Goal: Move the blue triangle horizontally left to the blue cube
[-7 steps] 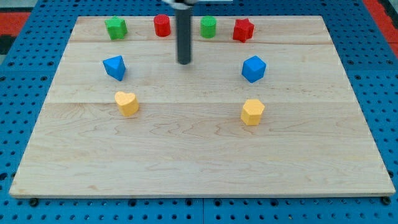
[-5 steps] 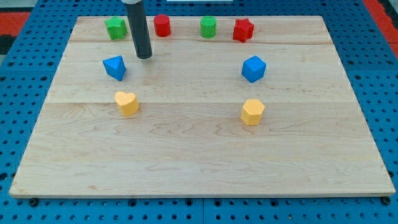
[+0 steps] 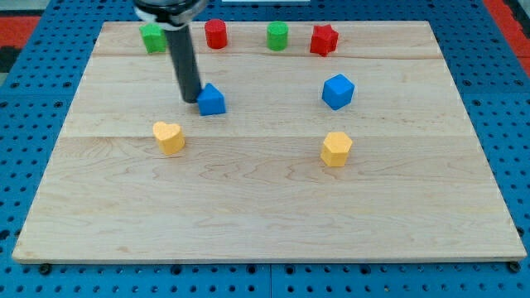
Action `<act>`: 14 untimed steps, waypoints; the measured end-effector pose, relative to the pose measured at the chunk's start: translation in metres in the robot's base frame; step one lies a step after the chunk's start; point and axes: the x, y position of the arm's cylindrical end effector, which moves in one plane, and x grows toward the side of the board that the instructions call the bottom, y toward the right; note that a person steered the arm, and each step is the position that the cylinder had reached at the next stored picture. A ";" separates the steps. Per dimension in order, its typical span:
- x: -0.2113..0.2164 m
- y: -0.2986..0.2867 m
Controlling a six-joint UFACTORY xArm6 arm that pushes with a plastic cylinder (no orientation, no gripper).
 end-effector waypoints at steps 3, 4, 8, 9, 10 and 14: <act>0.025 0.012; 0.015 0.017; -0.033 -0.014; -0.014 -0.025; 0.004 0.049; 0.052 0.060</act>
